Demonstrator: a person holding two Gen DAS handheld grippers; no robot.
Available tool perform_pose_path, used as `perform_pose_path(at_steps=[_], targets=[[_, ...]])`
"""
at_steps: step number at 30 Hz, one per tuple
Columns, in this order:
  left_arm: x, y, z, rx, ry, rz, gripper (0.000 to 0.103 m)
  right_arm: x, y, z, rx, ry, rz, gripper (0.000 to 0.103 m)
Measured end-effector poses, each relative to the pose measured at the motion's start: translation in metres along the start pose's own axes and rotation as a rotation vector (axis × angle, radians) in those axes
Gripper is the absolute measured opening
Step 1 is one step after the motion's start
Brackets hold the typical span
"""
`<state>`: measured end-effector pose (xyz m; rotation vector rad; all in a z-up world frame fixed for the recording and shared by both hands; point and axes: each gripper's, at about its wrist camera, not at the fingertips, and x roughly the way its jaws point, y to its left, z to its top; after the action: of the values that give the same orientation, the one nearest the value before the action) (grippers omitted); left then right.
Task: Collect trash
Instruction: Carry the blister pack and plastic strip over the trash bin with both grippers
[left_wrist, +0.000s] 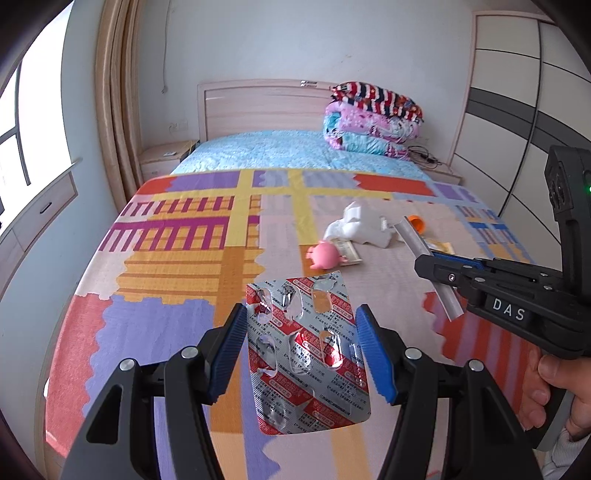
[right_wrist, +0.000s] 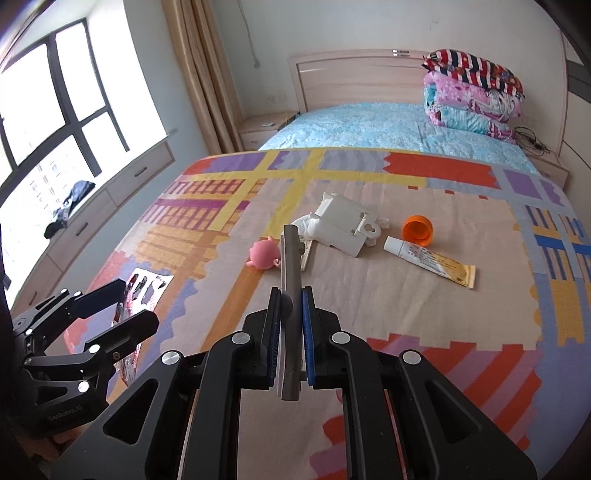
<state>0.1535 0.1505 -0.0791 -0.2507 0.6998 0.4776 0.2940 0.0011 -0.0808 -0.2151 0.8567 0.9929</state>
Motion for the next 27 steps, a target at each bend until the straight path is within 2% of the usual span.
perform_pose_path(at_steps=[19, 27], targets=[[-0.094, -0.054, -0.047, 0.098, -0.08, -0.131, 0.059, -0.105, 0.022, -0.058, -0.033, -0.08, 0.039, 0.012], [-0.1, -0.057, -0.083, 0.121, -0.025, -0.158, 0.059, -0.113, 0.021, -0.107, -0.039, -0.025, 0.051, 0.012]])
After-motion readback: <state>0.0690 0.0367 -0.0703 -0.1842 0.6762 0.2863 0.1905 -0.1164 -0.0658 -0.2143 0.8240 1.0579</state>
